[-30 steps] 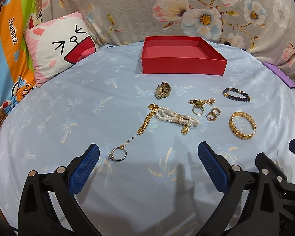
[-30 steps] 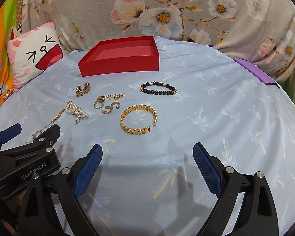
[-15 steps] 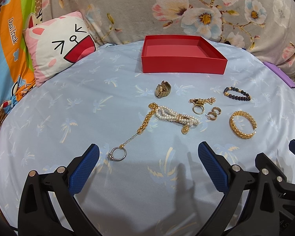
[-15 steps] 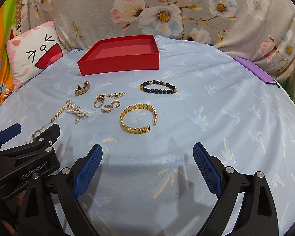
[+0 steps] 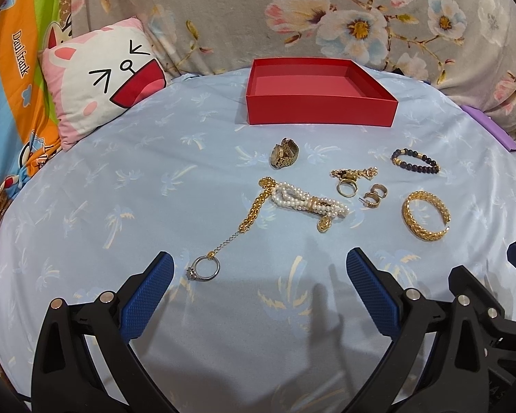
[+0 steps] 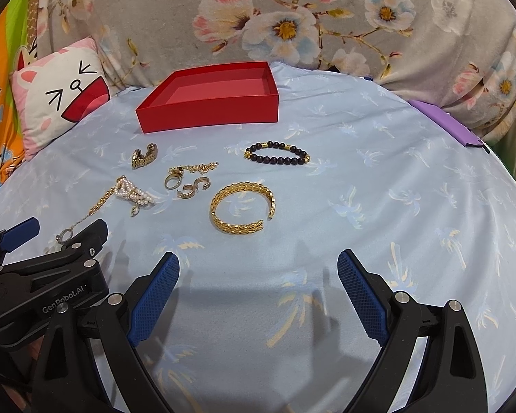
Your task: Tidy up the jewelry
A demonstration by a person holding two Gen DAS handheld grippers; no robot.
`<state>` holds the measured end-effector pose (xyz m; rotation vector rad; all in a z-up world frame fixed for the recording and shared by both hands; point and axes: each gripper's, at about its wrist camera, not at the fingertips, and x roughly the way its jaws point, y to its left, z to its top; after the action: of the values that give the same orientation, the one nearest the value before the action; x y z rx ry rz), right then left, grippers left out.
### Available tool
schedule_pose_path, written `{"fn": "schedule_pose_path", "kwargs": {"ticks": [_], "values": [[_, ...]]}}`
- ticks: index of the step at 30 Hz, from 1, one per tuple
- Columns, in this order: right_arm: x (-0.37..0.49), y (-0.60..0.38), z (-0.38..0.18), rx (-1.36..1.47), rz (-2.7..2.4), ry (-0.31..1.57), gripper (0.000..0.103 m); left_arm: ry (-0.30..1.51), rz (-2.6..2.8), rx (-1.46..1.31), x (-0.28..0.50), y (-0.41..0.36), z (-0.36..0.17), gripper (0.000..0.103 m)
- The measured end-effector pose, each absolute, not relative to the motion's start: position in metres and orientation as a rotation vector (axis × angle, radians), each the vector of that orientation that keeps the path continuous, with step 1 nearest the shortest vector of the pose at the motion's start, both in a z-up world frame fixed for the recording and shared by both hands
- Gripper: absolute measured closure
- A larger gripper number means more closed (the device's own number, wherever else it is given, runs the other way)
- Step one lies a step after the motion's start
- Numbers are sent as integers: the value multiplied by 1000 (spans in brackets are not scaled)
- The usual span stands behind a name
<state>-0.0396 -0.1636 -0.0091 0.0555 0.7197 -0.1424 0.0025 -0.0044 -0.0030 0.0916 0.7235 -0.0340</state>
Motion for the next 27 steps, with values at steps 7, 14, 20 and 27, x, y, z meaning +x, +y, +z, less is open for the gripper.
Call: {"fn": "schedule_pose_path", "kwargs": {"ticks": [7, 14, 20, 27], "values": [[-45, -165, -6, 71, -143, 703, 12, 724, -33, 85, 3, -4, -6, 5], [-45, -165, -6, 71, -144, 704, 12, 724, -31, 83, 3, -4, -7, 5], [-44, -167, -4, 75, -146, 707, 12, 727, -28, 73, 2, -3, -8, 5], [-43, -167, -4, 74, -148, 713, 12, 730, -31, 73, 2, 0, -7, 5]]}}
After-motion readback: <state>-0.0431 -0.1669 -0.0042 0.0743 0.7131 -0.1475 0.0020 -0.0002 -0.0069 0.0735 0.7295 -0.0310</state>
